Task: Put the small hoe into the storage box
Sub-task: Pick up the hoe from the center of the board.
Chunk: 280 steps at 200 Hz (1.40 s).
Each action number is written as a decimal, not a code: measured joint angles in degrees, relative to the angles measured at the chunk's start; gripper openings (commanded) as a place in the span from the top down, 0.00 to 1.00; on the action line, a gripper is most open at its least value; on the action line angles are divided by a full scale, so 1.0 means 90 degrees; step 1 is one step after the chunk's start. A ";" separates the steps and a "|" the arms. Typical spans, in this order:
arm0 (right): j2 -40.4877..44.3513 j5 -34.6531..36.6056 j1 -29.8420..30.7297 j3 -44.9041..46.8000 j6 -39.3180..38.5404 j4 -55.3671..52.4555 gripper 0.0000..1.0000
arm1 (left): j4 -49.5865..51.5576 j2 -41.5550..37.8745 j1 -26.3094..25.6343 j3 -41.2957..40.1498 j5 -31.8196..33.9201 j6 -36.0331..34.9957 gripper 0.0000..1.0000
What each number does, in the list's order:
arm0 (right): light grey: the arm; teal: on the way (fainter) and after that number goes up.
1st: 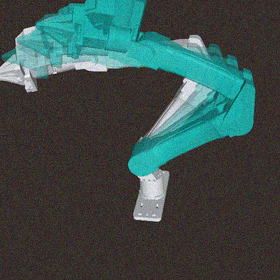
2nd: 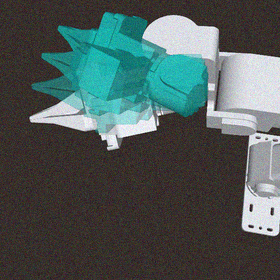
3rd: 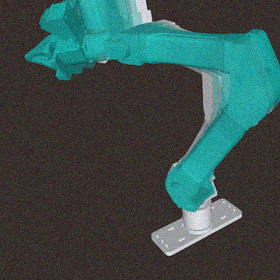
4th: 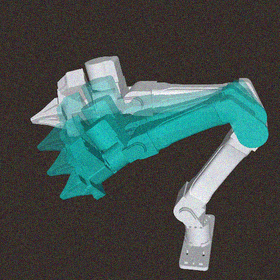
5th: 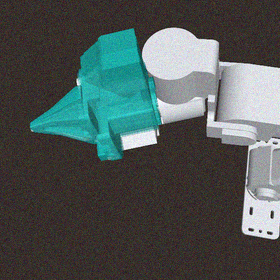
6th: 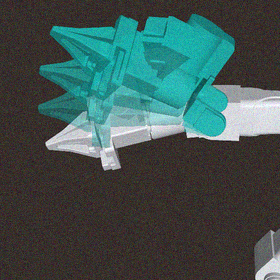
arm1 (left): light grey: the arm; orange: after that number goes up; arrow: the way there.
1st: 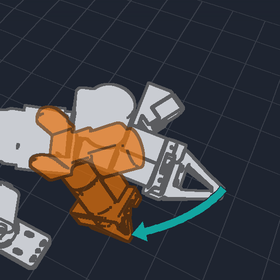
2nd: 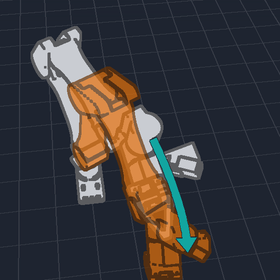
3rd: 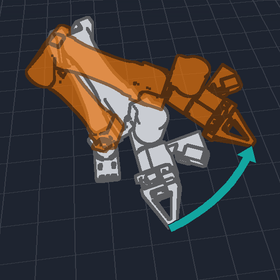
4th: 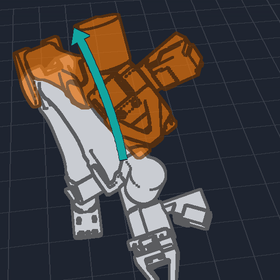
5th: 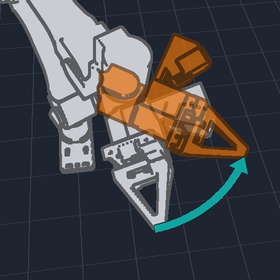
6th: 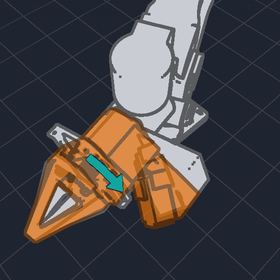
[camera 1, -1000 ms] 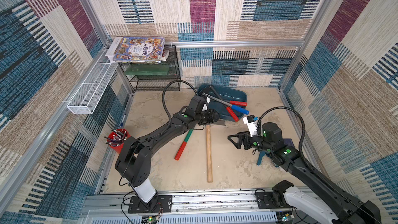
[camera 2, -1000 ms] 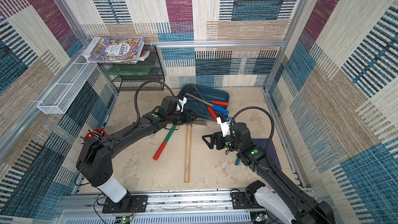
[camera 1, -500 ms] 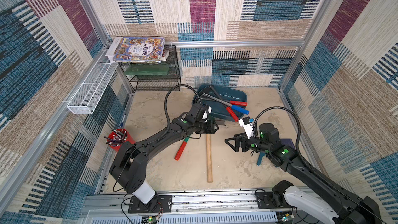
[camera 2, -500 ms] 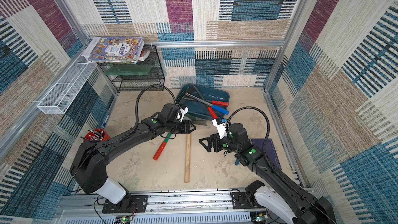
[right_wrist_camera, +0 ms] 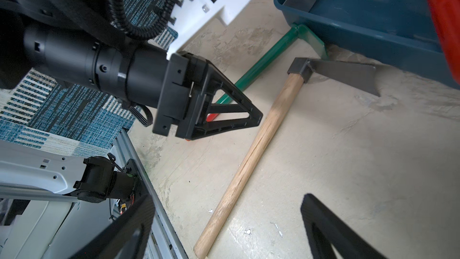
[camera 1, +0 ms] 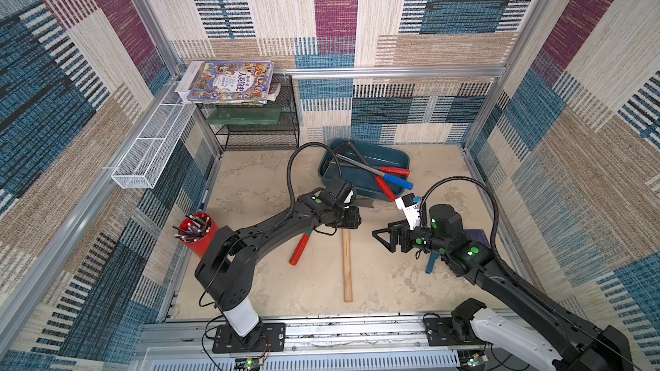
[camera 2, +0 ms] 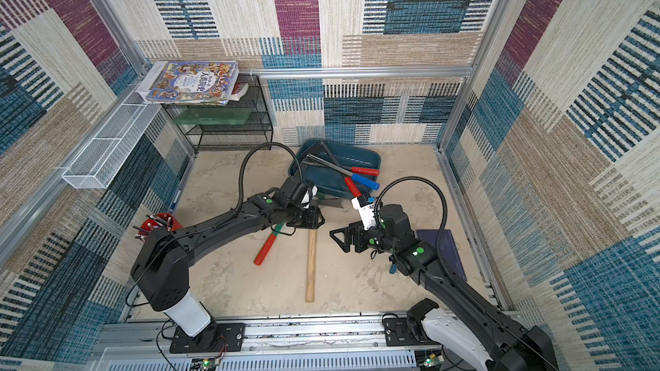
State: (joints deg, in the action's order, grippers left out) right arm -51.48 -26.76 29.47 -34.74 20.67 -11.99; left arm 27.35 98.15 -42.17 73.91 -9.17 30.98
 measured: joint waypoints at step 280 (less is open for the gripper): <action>0.0051 0.0146 0.0080 -0.0002 -0.0019 -0.0274 0.04 | 0.1892 0.2336 -0.0092 0.1940 0.1326 -0.0294 0.47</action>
State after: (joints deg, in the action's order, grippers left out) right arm -51.03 -25.45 30.20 -34.76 20.49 -14.46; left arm 44.38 119.17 -43.00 91.37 2.76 28.34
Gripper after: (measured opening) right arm 0.956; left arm 0.533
